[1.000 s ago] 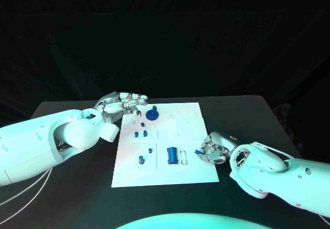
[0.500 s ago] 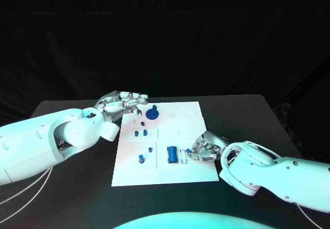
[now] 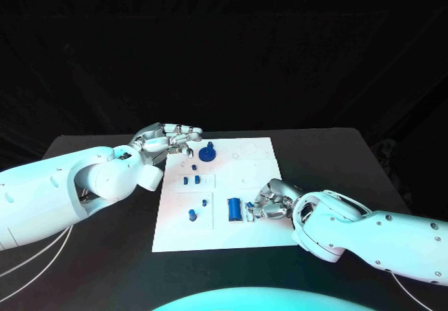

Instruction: Assemble the parts on the task board

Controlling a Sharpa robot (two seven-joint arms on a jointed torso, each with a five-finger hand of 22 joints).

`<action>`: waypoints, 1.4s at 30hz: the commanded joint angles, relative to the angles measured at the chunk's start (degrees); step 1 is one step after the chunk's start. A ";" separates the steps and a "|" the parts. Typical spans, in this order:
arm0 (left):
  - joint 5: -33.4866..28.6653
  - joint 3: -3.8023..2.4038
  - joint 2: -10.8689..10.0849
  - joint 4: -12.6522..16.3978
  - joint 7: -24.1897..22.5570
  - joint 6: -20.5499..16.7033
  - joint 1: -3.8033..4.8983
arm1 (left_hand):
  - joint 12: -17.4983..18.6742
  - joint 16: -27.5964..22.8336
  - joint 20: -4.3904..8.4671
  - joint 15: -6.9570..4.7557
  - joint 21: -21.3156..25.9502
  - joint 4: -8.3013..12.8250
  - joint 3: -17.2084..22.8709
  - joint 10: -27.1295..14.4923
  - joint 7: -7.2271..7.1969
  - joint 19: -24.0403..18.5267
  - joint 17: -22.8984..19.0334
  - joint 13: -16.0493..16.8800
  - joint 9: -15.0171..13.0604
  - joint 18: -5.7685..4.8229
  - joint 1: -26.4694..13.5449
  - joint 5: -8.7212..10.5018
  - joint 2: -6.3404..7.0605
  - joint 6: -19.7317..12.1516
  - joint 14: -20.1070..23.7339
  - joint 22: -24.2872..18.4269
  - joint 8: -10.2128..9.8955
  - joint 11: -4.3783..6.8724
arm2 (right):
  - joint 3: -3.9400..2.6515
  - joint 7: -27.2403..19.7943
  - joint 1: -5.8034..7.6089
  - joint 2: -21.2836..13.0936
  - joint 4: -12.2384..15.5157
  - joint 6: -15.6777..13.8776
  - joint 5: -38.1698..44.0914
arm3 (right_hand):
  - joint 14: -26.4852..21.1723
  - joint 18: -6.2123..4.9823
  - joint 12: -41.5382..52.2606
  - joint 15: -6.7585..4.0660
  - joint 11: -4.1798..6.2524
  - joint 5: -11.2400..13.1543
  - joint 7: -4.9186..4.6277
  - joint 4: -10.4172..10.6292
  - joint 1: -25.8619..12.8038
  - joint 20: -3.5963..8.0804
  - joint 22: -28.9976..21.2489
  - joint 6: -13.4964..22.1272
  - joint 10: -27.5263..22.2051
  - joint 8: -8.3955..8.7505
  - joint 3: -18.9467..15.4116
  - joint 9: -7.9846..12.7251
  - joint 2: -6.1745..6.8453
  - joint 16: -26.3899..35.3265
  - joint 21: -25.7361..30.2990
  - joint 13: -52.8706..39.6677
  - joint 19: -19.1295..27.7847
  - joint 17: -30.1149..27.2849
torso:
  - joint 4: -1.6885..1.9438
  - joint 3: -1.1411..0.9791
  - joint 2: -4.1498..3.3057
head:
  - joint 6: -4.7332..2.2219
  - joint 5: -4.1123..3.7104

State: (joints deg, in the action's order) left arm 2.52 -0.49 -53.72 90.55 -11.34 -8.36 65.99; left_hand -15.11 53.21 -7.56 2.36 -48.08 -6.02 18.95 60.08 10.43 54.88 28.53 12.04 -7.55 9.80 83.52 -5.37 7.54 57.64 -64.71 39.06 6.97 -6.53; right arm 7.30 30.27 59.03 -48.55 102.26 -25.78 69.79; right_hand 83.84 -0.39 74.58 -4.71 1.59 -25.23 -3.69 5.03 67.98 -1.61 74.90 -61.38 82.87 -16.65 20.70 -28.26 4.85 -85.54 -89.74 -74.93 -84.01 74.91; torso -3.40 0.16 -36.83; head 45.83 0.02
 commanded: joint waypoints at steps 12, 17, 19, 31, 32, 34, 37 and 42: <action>-0.15 -0.04 0.27 0.14 -0.20 1.06 0.03 | -0.26 0.18 -0.13 -0.06 0.39 0.10 -0.37 -0.54 -0.08 0.34 -0.10 0.07 0.07 0.76 0.05 0.04 -0.55 -0.49 0.41 -0.08 0.27 -0.05 | 0.00 0.33 0.00 0.83 -0.52 3.23 1.12 | 4.51 0.39 1.21 -0.36 0.11 1.62 1.33 2.28 -3.79 0.20 15.10 -1.69 0.83 -0.65 -1.99 -3.26 0.20 0.23 -0.26 -5.41 -5.99 6.95 | -0.04 0.03 0.03 | 0.22 0.06; -0.15 -0.04 0.27 0.13 -0.19 1.04 0.03 | -0.26 0.18 -0.13 -0.06 0.39 0.10 -0.37 -0.54 -0.08 0.34 -0.10 0.07 0.07 0.76 0.05 0.04 -0.55 -0.49 0.41 -0.08 0.27 -0.05 | 0.00 0.43 0.00 0.96 -0.63 3.24 1.65 | 4.50 0.39 1.32 -0.38 0.12 1.97 1.34 3.46 -5.00 0.22 15.10 -1.82 0.86 -0.72 -3.59 -3.26 0.18 0.26 -0.26 -5.53 -5.99 6.91 | -0.05 0.03 0.02 | 0.24 0.09; -0.15 -0.04 0.27 0.13 -0.18 1.04 0.03 | -0.26 0.18 -0.13 -0.06 0.39 0.10 -0.37 -0.54 -0.08 0.34 -0.10 0.07 0.07 0.76 0.05 0.04 -0.55 -0.49 0.41 -0.08 0.27 -0.05 | 0.00 0.47 0.00 1.02 -0.72 3.19 1.91 | 4.49 0.39 1.38 -0.38 0.10 2.13 1.33 4.02 -5.48 0.23 15.10 -1.86 0.89 -0.74 -4.37 -3.24 0.13 0.30 -0.26 -5.59 -5.99 6.86 | -0.06 0.02 0.02 | 0.18 0.10; -0.15 -0.04 0.20 0.16 -0.08 1.08 0.04 | -0.26 0.18 -0.13 -0.06 0.39 0.10 -0.37 -0.54 -0.08 0.34 -0.10 0.07 0.07 0.76 0.05 0.04 -0.55 -0.49 0.41 -0.08 0.27 -0.05 | 0.00 0.85 0.02 1.22 -1.17 3.57 2.93 | 4.46 0.39 1.33 -0.37 0.08 2.75 1.32 5.26 -6.10 0.24 15.10 -1.87 0.82 -0.75 -6.70 -3.19 -0.01 0.41 -0.26 -5.63 -5.99 6.71 | -0.06 0.01 0.02 | 0.13 0.04; -0.15 -0.04 0.20 0.16 -0.07 1.09 0.04 | -0.26 0.18 -0.13 -0.06 0.39 0.10 -0.37 -0.54 -0.08 0.34 -0.10 0.07 0.07 0.76 0.05 0.04 -0.55 -0.49 0.41 -0.08 0.27 -0.05 | 0.00 0.90 0.02 1.22 -1.20 3.62 3.02 | 4.46 0.39 1.33 -0.37 0.08 2.75 1.32 5.26 -6.10 0.24 15.10 -1.87 0.82 -0.75 -6.70 -3.19 -0.01 0.41 -0.26 -5.63 -5.99 6.71 | -0.07 0.01 0.02 | 0.13 0.03; -0.15 -0.04 0.20 0.16 -0.04 1.12 0.04 | -0.26 0.18 -0.13 -0.06 0.39 0.10 -0.37 -0.54 -0.08 0.34 -0.10 0.07 0.07 0.76 0.05 0.04 -0.55 -0.49 0.41 -0.08 0.27 -0.05 | 0.00 1.02 0.02 1.19 -1.26 3.71 3.19 | 4.44 0.39 1.37 -0.37 0.08 2.82 1.32 5.32 -6.09 0.24 15.10 -1.86 0.84 -0.75 -6.85 -3.18 0.00 0.47 -0.26 -5.67 -5.99 6.61 | -0.09 0.00 0.04 | 0.14 0.01; -0.15 -0.04 0.19 0.16 0.00 1.15 0.04 | -0.26 0.18 -0.13 -0.06 0.39 0.10 -0.37 -0.54 -0.08 0.34 -0.10 0.07 0.07 0.76 0.05 0.04 -0.55 -0.49 0.41 -0.08 0.27 -0.05 | 0.00 1.21 0.03 1.08 -1.26 3.89 3.49 | 4.45 0.39 1.41 -0.37 0.08 2.82 1.33 5.32 -6.08 0.24 15.10 -1.87 0.86 -0.75 -6.87 -3.18 0.00 0.45 -0.26 -5.70 -5.99 6.64 | -0.07 -0.01 0.02 | 0.17 -0.01; -0.15 -0.04 0.15 0.16 0.05 1.16 0.04 | -0.30 0.19 -0.14 -0.04 0.44 0.04 -0.41 -0.61 -0.04 0.36 -0.15 0.07 0.09 0.76 0.01 0.04 -0.61 -0.53 0.43 -0.10 0.29 -0.07 | 0.00 1.35 0.03 0.92 -0.93 4.21 3.93 | 4.46 0.39 1.67 -0.37 0.10 2.84 1.36 5.30 -5.97 0.24 15.10 -1.90 0.97 -0.78 -6.96 -3.19 -0.04 0.41 -0.26 -5.87 -5.99 6.71 | -0.09 -0.03 0.00 | 0.31 -0.04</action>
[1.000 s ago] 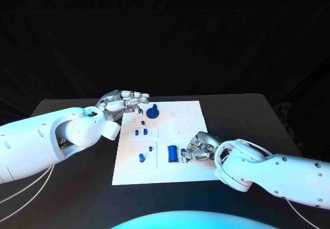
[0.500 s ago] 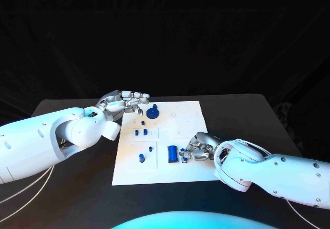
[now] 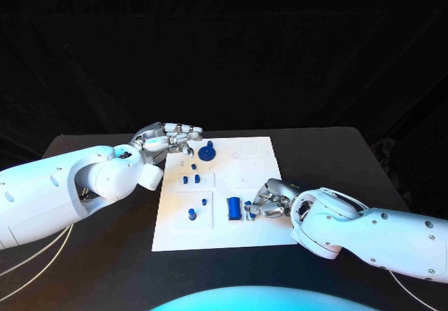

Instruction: Assemble the parts on the task board

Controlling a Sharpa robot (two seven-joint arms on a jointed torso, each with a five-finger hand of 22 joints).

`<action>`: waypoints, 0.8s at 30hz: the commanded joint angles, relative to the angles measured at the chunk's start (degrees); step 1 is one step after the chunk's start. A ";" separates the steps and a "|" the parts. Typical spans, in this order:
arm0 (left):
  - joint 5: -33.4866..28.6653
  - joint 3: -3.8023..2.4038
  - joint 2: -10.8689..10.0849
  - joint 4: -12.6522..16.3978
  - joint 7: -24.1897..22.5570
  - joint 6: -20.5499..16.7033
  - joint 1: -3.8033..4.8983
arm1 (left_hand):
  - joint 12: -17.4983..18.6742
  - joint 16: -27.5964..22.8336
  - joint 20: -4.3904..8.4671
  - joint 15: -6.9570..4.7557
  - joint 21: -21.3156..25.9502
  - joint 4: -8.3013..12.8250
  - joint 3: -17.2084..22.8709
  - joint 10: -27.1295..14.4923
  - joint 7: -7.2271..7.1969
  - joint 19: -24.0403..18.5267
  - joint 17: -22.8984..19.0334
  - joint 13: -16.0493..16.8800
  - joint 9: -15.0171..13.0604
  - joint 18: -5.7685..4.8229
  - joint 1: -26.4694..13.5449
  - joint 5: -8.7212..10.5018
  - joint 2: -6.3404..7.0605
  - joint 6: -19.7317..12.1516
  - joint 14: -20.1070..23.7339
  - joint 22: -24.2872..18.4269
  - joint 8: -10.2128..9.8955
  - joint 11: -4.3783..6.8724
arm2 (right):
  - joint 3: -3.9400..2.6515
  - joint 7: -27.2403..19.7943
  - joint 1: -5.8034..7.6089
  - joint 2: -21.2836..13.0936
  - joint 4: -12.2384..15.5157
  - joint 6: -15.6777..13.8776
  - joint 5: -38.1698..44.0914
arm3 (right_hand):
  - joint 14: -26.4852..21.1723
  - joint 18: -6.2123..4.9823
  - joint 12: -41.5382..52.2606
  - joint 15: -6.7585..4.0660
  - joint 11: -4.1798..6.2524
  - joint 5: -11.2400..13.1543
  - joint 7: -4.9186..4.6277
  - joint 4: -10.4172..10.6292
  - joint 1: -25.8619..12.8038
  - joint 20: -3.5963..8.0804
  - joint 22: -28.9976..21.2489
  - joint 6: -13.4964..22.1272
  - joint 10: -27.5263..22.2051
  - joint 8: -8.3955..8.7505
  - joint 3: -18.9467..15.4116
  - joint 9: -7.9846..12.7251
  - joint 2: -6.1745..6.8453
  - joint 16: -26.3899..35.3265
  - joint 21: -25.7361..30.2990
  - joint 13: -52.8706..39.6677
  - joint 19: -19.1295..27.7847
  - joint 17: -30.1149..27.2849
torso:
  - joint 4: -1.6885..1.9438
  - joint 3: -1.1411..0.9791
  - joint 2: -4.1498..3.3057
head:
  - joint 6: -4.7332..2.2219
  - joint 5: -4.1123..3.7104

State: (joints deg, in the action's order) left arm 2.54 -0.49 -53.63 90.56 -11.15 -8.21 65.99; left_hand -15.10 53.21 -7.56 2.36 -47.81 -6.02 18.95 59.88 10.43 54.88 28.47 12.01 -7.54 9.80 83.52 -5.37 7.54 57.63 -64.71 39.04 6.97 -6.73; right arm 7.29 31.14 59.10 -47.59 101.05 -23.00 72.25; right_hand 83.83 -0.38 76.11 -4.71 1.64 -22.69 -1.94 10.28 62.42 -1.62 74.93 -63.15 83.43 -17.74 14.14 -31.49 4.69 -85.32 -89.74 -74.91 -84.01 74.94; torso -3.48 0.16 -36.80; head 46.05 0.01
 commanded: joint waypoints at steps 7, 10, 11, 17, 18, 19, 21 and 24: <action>-0.16 -0.04 0.06 0.15 -0.11 1.07 0.03 | -0.30 0.19 -0.14 -0.04 0.16 0.04 -0.41 -0.41 -0.05 0.36 -0.08 0.09 0.08 0.76 0.01 0.04 -0.61 -0.53 0.43 -0.08 0.29 0.13 | 0.01 0.44 -0.05 -0.04 0.67 1.63 1.80 | 4.48 0.38 0.51 -0.43 0.10 0.51 -0.34 0.76 -0.60 0.27 15.07 -0.36 0.59 0.14 -1.99 0.01 0.18 0.18 -0.26 -6.18 -5.99 6.70 | 0.00 -0.04 -0.04 | 0.12 -0.06; -0.16 -0.04 0.07 0.15 -0.10 1.10 0.03 | -0.32 0.19 -0.14 -0.03 0.18 0.01 -0.44 -0.43 -0.03 0.36 -0.10 0.09 0.09 0.76 -0.03 0.05 -0.62 -0.54 0.44 -0.08 0.30 0.12 | 0.01 0.45 -0.05 -0.03 0.65 1.61 1.88 | 4.48 0.38 0.55 -0.42 0.08 0.66 -0.35 1.46 -0.95 0.27 15.07 -0.40 0.60 0.11 -3.20 0.03 0.21 0.19 -0.26 -6.24 -5.99 6.70 | 0.00 -0.02 -0.01 | 0.13 -0.05; -0.16 -0.04 0.07 0.16 -0.10 1.10 0.03 | -0.32 0.19 -0.14 -0.03 0.18 0.01 -0.44 -0.43 -0.03 0.36 -0.10 0.09 0.09 0.76 -0.03 0.05 -0.62 -0.54 0.44 -0.08 0.30 0.12 | 0.01 0.46 -0.05 -0.04 0.61 1.58 1.90 | 4.47 0.38 0.52 -0.41 0.08 0.92 -0.35 1.69 -1.03 0.27 15.07 -0.41 0.59 0.10 -3.61 0.04 0.19 0.21 -0.26 -6.23 -5.99 6.66 | 0.01 -0.01 0.00 | 0.15 -0.08; -0.16 -0.04 -0.02 0.22 -0.09 1.08 0.03 | -0.32 0.19 -0.14 -0.03 0.18 0.01 -0.44 -0.43 -0.03 0.36 -0.10 0.09 0.09 0.76 -0.03 0.05 -0.62 -0.54 0.44 -0.08 0.30 0.12 | 0.01 0.38 -0.05 -0.10 0.49 1.35 1.98 | 4.48 0.38 0.50 -0.39 0.06 5.75 -0.36 3.89 -1.24 0.24 15.07 -0.41 0.56 0.07 -7.11 0.15 -0.25 0.23 -0.26 -6.31 -5.99 6.66 | -0.02 0.00 -0.05 | 0.26 -0.02; -0.16 -0.04 -0.04 0.25 -0.09 1.08 0.03 | -0.32 0.19 -0.14 -0.03 0.18 0.01 -0.44 -0.43 -0.03 0.36 -0.10 0.09 0.09 0.76 -0.03 0.05 -0.62 -0.54 0.44 -0.08 0.30 0.12 | 0.01 0.37 -0.05 -0.11 0.47 1.31 2.00 | 4.47 0.38 0.44 -0.39 0.05 6.16 -0.37 4.16 -1.20 0.24 15.07 -0.39 0.53 0.07 -7.52 0.16 -0.31 0.26 -0.26 -6.28 -5.99 6.62 | 0.00 0.01 -0.04 | 0.33 -0.06; -0.16 -0.04 -0.05 0.27 -0.09 1.08 0.03 | -0.32 0.19 -0.14 -0.03 0.18 0.01 -0.44 -0.43 -0.03 0.36 -0.10 0.09 0.09 0.76 -0.03 0.05 -0.62 -0.54 0.44 -0.08 0.30 0.12 | 0.01 0.37 -0.05 -0.12 0.45 1.28 2.04 | 4.46 0.38 0.40 -0.38 0.04 6.50 -0.37 4.37 -1.13 0.24 15.07 -0.38 0.51 0.07 -7.87 0.17 -0.37 0.28 -0.26 -6.27 -5.99 6.58 | 0.01 0.02 -0.04 | 0.31 -0.12; -0.16 -0.04 -0.09 0.31 -0.08 1.08 0.03 | -0.32 0.19 -0.14 -0.03 0.18 0.01 -0.44 -0.43 -0.03 0.36 -0.10 0.09 0.09 0.76 -0.03 0.05 -0.62 -0.54 0.44 -0.08 0.30 0.12 | 0.01 0.36 -0.04 -0.16 0.40 1.26 2.15 | 4.45 0.38 0.36 -0.38 0.03 6.76 -0.38 4.55 -1.03 0.24 15.07 -0.36 0.49 0.06 -8.17 0.18 -0.45 0.31 -0.24 -6.25 -5.98 6.55 | 0.02 0.04 -0.03 | 0.27 -0.08; -0.16 -0.04 -0.12 0.33 -0.08 1.08 0.03 | -0.32 0.19 -0.14 -0.03 0.18 0.01 -0.44 -0.43 -0.03 0.36 -0.10 0.09 0.09 0.76 -0.03 0.05 -0.62 -0.54 0.44 -0.08 0.30 0.12 | 0.01 0.20 -0.04 -0.35 0.45 1.30 2.30 | 4.44 0.37 0.33 -0.38 0.04 6.84 -0.36 4.61 -0.52 0.24 15.06 -0.34 0.47 0.05 -8.49 0.19 -0.65 0.33 -0.21 -6.25 -5.97 6.51 | 0.06 0.00 0.00 | 0.25 0.00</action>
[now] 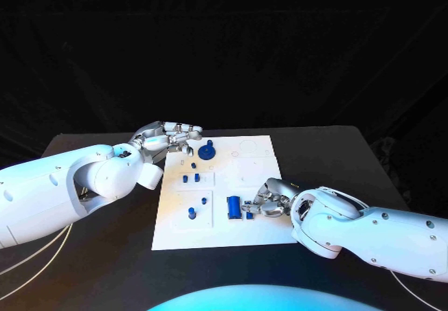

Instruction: Assemble the parts on the task board

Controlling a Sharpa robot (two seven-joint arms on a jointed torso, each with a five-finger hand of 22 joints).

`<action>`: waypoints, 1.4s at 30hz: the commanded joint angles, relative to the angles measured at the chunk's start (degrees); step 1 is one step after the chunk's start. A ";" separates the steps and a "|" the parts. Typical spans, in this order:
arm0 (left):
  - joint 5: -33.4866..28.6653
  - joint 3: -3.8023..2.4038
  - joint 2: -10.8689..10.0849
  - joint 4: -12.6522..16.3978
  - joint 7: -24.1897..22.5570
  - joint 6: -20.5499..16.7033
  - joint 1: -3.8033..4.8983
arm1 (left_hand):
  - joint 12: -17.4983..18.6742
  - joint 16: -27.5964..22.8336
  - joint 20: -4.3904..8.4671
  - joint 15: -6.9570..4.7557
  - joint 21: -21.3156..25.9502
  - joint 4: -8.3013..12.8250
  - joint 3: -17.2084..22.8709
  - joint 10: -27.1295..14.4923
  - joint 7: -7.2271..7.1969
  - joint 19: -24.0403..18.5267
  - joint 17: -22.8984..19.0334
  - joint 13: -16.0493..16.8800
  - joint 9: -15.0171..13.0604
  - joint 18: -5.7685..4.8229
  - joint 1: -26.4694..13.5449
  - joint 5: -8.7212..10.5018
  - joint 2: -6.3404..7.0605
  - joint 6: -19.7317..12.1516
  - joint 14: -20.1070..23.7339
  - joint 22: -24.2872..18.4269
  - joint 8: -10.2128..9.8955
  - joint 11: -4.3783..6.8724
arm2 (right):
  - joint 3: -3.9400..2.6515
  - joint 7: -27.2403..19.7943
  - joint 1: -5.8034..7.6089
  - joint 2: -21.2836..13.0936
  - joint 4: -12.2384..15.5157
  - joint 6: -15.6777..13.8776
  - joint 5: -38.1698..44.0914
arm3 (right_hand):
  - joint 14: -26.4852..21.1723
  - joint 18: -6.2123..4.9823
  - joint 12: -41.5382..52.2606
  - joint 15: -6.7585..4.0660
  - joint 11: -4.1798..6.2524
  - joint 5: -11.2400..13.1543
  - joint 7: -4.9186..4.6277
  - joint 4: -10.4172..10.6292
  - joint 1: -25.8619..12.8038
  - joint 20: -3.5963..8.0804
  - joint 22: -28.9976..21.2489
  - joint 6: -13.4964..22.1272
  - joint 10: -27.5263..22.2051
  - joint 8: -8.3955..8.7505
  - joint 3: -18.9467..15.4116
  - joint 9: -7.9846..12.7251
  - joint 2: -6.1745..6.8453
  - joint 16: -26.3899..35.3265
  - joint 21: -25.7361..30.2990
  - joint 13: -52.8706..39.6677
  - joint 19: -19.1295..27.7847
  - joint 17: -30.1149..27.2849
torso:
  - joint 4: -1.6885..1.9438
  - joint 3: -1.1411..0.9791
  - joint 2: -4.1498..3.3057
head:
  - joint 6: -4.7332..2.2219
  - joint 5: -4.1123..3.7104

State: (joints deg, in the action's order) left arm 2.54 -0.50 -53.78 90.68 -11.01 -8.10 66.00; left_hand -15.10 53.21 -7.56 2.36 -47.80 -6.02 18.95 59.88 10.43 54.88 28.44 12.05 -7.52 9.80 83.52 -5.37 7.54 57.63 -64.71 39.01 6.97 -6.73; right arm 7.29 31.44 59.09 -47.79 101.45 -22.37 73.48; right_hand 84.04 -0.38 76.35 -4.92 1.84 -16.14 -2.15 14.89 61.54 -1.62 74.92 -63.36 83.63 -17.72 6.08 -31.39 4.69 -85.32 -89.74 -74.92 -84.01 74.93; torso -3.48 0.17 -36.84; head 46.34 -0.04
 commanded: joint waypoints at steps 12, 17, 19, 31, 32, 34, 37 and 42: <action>-0.16 -0.04 -0.14 0.17 -0.22 0.97 0.03 | -0.32 0.20 -0.14 -0.03 0.18 0.01 -0.44 -0.43 -0.03 0.36 -0.07 0.05 0.06 0.76 -0.03 0.05 -0.62 -0.54 0.44 -0.06 0.30 0.12 | 0.02 -2.89 -0.20 -3.14 3.16 1.29 1.76 | 4.25 0.36 0.06 -0.19 -0.14 -0.07 -0.14 -1.30 4.19 0.25 15.06 -0.02 0.24 -0.03 -1.76 0.12 -0.99 0.31 -0.19 -6.28 -5.96 6.59 | -0.03 -0.04 0.04 | 0.15 0.38; -0.16 -0.04 -0.12 0.11 -0.24 0.99 0.02 | -0.32 0.20 -0.14 -0.03 0.18 0.01 -0.44 -0.43 -0.03 0.36 -0.07 0.05 0.06 0.76 -0.03 0.05 -0.62 -0.54 0.44 -0.06 0.30 0.12 | 0.03 -3.30 -0.39 -3.73 3.82 1.61 1.98 | 4.25 0.36 0.06 -0.19 -0.13 -0.11 -0.14 -1.36 4.37 0.25 15.06 -0.02 0.24 -0.03 -1.85 0.12 -1.04 0.31 -0.19 -6.29 -5.96 6.59 | -0.10 -0.03 0.10 | 0.18 0.24; -0.16 -0.04 -0.06 0.08 -0.25 1.02 0.02 | -0.32 0.20 -0.14 -0.03 0.18 0.01 -0.44 -0.43 -0.03 0.36 -0.07 0.05 0.06 0.76 -0.03 0.05 -0.62 -0.54 0.44 -0.06 0.30 0.12 | 0.03 -3.35 -0.43 -3.68 3.70 1.80 2.01 | 4.25 0.38 0.07 -0.19 -0.13 -0.14 -0.14 -1.39 4.48 0.25 15.08 -0.02 0.25 -0.03 -1.91 0.13 -1.07 0.31 -0.25 -6.30 -5.99 6.60 | -0.03 -0.04 0.08 | 0.22 0.20; -0.16 -0.04 0.07 -0.04 -0.24 1.09 0.02 | -0.32 0.20 -0.14 -0.03 0.18 0.01 -0.44 -0.43 -0.03 0.36 -0.07 0.05 0.06 0.76 -0.03 0.05 -0.62 -0.54 0.44 -0.06 0.30 0.12 | 0.05 -3.23 -0.52 -2.85 2.54 3.07 2.21 | 4.26 0.38 0.17 -0.21 -0.11 -0.07 -0.10 -1.63 5.21 0.26 15.08 -0.04 0.30 -0.06 -2.21 0.14 -1.33 0.29 -0.24 -6.38 -5.99 6.64 | 0.05 -0.01 -0.01 | 0.20 0.20; -0.16 -0.04 0.07 -0.03 -0.23 1.10 0.02 | -0.32 0.20 -0.14 -0.03 0.18 0.01 -0.44 -0.43 -0.03 0.36 -0.07 0.05 0.06 0.76 -0.03 0.05 -0.62 -0.54 0.44 -0.06 0.30 0.12 | 0.05 -3.21 -0.54 -2.77 2.39 3.20 2.35 | 4.27 0.37 0.18 -0.21 -0.10 0.03 -0.09 -1.77 5.55 0.27 15.07 -0.04 0.30 -0.07 -2.32 0.15 -1.42 0.28 -0.22 -6.39 -5.98 6.66 | 0.05 -0.01 -0.02 | 0.25 0.22; -0.16 -0.04 0.07 -0.04 -0.22 1.08 0.01 | -0.32 0.20 -0.14 -0.03 0.18 0.01 -0.44 -0.43 -0.03 0.36 -0.07 0.05 0.06 0.76 -0.03 0.05 -0.62 -0.54 0.44 -0.06 0.30 0.12 | 0.05 -3.20 -0.61 -2.59 2.06 3.66 2.57 | 4.27 0.38 0.26 -0.23 -0.07 0.16 -0.06 -2.09 6.22 0.28 15.08 -0.03 0.34 -0.08 -2.52 0.16 -1.54 0.28 -0.25 -6.45 -5.99 6.66 | 0.06 0.00 -0.02 | 0.36 0.25; -0.16 -0.04 0.07 -0.06 -0.21 1.06 0.01 | -0.32 0.20 -0.14 -0.03 0.18 0.01 -0.44 -0.43 -0.03 0.36 -0.07 0.05 0.06 0.76 -0.03 0.05 -0.62 -0.54 0.44 -0.06 0.30 0.12 | 0.07 -3.14 -0.80 -2.24 1.53 4.07 2.87 | 4.27 0.37 0.27 -0.28 -0.02 1.38 -0.01 -2.86 7.73 0.31 15.07 -0.05 0.35 -0.12 -2.93 0.19 -1.80 0.26 -0.22 -6.49 -5.98 6.69 | 0.06 -0.02 0.02 | 0.48 0.34; -0.16 -0.04 0.06 -0.11 -0.19 1.05 0.01 | -0.32 0.20 -0.14 -0.03 0.18 0.01 -0.44 -0.43 -0.03 0.36 -0.07 0.05 0.06 0.76 -0.03 0.05 -0.62 -0.54 0.44 -0.06 0.30 0.12 | 0.08 -3.25 -1.10 -1.92 0.66 1.89 3.34 | 4.29 0.38 0.72 -0.26 -0.04 2.77 -0.04 -2.74 8.11 0.31 15.08 -0.14 0.57 -0.15 -3.39 0.26 -2.57 0.22 -0.24 -6.80 -5.99 6.77 | 0.00 -0.05 0.02 | 0.50 0.48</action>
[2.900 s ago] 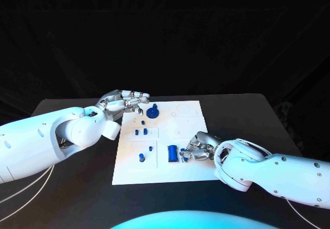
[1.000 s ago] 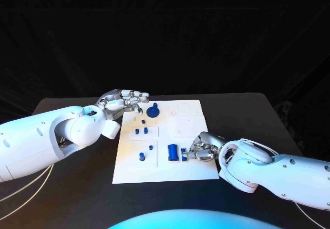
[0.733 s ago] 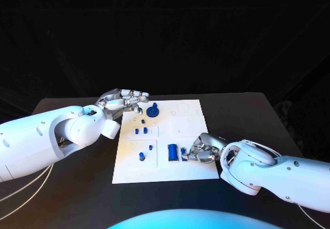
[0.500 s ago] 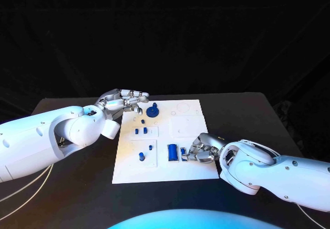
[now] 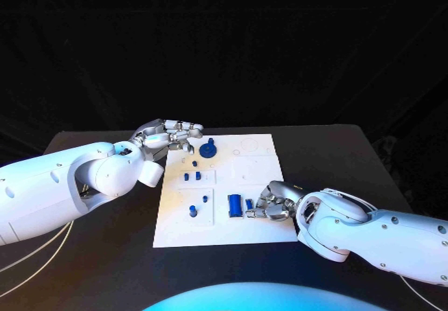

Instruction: Assemble the parts on the task board

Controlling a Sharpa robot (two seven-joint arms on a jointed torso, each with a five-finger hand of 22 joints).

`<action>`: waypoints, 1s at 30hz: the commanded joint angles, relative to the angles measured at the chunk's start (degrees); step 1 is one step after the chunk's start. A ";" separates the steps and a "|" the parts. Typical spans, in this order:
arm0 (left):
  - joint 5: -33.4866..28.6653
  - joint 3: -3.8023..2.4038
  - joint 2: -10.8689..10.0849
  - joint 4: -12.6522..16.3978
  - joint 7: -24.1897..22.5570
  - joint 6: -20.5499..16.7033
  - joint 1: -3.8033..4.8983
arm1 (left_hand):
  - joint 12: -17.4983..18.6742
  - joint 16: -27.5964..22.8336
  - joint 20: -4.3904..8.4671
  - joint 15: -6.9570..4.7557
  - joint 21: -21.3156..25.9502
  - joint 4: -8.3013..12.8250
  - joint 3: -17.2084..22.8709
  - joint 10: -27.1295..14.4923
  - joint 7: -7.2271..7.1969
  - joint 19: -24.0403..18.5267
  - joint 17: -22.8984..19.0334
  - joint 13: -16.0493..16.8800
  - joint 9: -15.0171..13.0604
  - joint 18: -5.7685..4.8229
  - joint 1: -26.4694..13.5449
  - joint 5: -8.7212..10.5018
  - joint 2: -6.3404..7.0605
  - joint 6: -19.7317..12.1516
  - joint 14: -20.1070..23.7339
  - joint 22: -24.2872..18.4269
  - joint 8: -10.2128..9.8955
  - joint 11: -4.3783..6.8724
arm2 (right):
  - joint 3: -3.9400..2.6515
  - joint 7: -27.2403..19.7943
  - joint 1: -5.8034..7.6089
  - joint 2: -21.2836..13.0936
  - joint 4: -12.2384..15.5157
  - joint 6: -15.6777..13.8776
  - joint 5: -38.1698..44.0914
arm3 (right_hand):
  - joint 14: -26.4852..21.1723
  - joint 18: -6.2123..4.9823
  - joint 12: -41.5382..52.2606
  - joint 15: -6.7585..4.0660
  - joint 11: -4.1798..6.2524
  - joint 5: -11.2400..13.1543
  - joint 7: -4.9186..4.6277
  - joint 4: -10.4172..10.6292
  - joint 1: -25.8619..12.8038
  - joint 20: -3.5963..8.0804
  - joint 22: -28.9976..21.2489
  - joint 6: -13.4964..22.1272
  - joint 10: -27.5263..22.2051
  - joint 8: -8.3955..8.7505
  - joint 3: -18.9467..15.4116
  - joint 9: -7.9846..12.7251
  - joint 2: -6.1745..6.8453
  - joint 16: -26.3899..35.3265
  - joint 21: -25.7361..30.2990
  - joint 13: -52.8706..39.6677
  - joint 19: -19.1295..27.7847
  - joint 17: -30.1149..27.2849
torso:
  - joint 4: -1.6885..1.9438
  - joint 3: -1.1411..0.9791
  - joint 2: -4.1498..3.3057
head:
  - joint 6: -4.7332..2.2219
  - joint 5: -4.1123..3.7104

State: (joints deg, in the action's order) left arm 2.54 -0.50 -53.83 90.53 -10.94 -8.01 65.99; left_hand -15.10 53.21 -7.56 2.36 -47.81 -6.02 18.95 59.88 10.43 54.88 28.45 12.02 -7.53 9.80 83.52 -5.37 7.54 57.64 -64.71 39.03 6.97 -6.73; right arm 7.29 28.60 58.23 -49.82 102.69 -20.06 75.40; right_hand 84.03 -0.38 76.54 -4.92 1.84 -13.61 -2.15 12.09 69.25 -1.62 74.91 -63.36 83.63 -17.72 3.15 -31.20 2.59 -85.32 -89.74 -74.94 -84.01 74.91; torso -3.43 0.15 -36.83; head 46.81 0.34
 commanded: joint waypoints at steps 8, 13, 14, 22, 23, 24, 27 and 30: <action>-0.16 -0.04 0.19 -0.09 -0.24 1.02 0.02 | -0.32 0.20 -0.14 -0.03 0.18 0.01 -0.44 -0.43 -0.03 0.36 -0.09 0.08 0.07 0.75 -0.03 0.05 -0.62 -0.54 0.44 -0.08 0.30 0.12 | 0.06 -1.71 -0.34 0.52 -1.56 -2.89 0.79 | 4.37 0.38 1.17 -0.29 0.01 0.27 0.02 0.92 -0.28 0.33 15.09 -0.43 0.93 -0.32 -1.34 0.07 -1.06 0.05 -0.26 -7.20 -5.99 7.08 | -0.04 -0.06 0.04 | -0.03 -0.02; -0.16 -0.04 0.22 -0.13 -0.23 1.04 0.02 | -0.42 0.21 -0.16 0.00 0.27 -0.09 -0.52 -0.53 -0.02 0.37 -0.17 0.09 0.10 0.74 -0.08 0.05 -0.73 -0.60 0.50 -0.12 0.36 0.10 | 0.06 -2.28 -0.35 0.59 -1.62 -3.07 0.22 | 4.36 0.38 1.12 -0.29 0.00 0.32 0.01 1.12 -0.46 0.33 15.09 -0.42 0.92 -0.33 -1.66 0.08 -1.04 0.06 -0.26 -7.17 -5.99 7.05 | -0.07 0.02 0.05 | -0.11 -0.12; -0.16 -0.04 0.23 -0.13 -0.22 1.04 0.02 | -0.42 0.21 -0.16 0.00 0.27 -0.09 -0.52 -0.53 -0.02 0.37 -0.17 0.09 0.10 0.74 -0.08 0.05 -0.73 -0.60 0.50 -0.12 0.36 0.10 | 0.06 -2.46 -0.35 0.55 -1.56 -3.18 -0.06 | 4.35 0.38 1.07 -0.29 0.00 0.36 0.00 1.20 -0.52 0.33 15.09 -0.41 0.89 -0.33 -1.79 0.08 -1.04 0.09 -0.26 -7.14 -5.99 7.00 | -0.07 0.02 0.05 | -0.11 -0.12; -0.16 -0.03 0.30 -0.23 -0.12 1.16 0.02 | -0.44 0.21 -0.17 0.00 0.29 -0.12 -0.53 -0.54 -0.01 0.38 -0.18 0.09 0.11 0.74 -0.09 0.04 -0.76 -0.60 0.50 -0.13 0.37 0.09 | 0.00 -3.80 -0.20 -0.12 -0.44 -3.86 -0.90 | 4.35 0.38 1.06 -0.28 -0.02 0.49 -0.02 1.46 -0.72 0.33 15.09 -0.39 0.89 -0.33 -2.15 0.10 -1.07 0.09 -0.26 -7.14 -5.99 7.01 | -0.03 0.01 0.10 | -0.24 -0.16; -0.16 -0.03 0.32 -0.24 -0.11 1.18 0.02 | -0.44 0.21 -0.17 0.00 0.29 -0.12 -0.53 -0.54 -0.01 0.38 -0.18 0.09 0.11 0.74 -0.09 0.04 -0.76 -0.60 0.50 -0.13 0.37 0.09 | 0.00 -3.97 -0.19 -0.23 -0.27 -3.90 -0.97 | 4.35 0.38 1.06 -0.28 -0.02 0.50 -0.02 1.47 -0.73 0.33 15.09 -0.39 0.89 -0.33 -2.17 0.10 -1.07 0.09 -0.26 -7.14 -5.99 7.01 | -0.03 0.01 0.06 | -0.25 -0.12; -0.16 -0.03 0.33 -0.26 -0.11 1.19 0.02 | -0.44 0.21 -0.17 0.00 0.29 -0.12 -0.53 -0.54 -0.01 0.38 -0.18 0.09 0.11 0.74 -0.09 0.04 -0.76 -0.60 0.50 -0.13 0.37 0.09 | -0.01 -4.15 -0.18 -0.36 -0.08 -3.91 -1.04 | 4.36 0.38 1.07 -0.28 -0.03 0.53 -0.02 1.54 -0.78 0.33 15.09 -0.40 0.89 -0.34 -2.26 0.10 -1.09 0.08 -0.26 -7.15 -5.99 7.02 | -0.01 -0.01 0.06 | -0.22 -0.10; -0.16 -0.03 0.33 -0.31 -0.08 1.17 0.02 | -0.44 0.21 -0.17 0.00 0.29 -0.12 -0.53 -0.54 -0.01 0.38 -0.18 0.09 0.11 0.74 -0.09 0.04 -0.76 -0.60 0.50 -0.13 0.37 0.09 | -0.04 -4.65 -0.15 -0.98 0.67 -3.74 -1.24 | 4.36 0.38 1.08 -0.28 -0.03 0.54 -0.02 1.55 -0.79 0.33 15.09 -0.40 0.89 -0.34 -2.28 0.10 -1.10 0.08 -0.26 -7.16 -5.99 7.02 | -0.07 -0.04 0.00 | -0.18 -0.09; -0.16 -0.03 0.33 -0.32 -0.07 1.19 0.02 | -0.44 0.21 -0.17 0.00 0.29 -0.12 -0.53 -0.54 -0.01 0.38 -0.18 0.09 0.11 0.74 -0.09 0.04 -0.76 -0.60 0.50 -0.13 0.37 0.09 | -0.06 -4.91 -0.15 -1.75 1.25 -3.05 -1.30 | 4.34 0.38 1.00 -0.28 -0.03 0.56 -0.03 1.61 -0.83 0.32 15.09 -0.40 0.86 -0.34 -2.37 0.10 -1.11 0.13 -0.26 -7.11 -5.99 6.93 | -0.02 -0.01 0.02 | -0.20 -0.15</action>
State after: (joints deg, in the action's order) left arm 2.54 -0.49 -53.64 90.13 -10.83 -7.88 65.99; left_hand -15.32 53.21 -7.56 2.36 -47.81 -6.25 18.73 59.68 10.23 54.88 28.34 12.06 -7.48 9.80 83.29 -5.37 7.31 57.43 -64.71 38.96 6.97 -6.53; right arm 7.25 25.11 58.08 -51.31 103.64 -23.63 74.32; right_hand 84.03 -0.39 77.52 -4.91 1.84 -13.28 -2.15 13.67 69.07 -1.62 74.93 -63.36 83.63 -17.71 1.11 -31.15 1.36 -85.32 -89.74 -74.95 -84.01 74.94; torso -3.46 0.14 -36.78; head 46.59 0.21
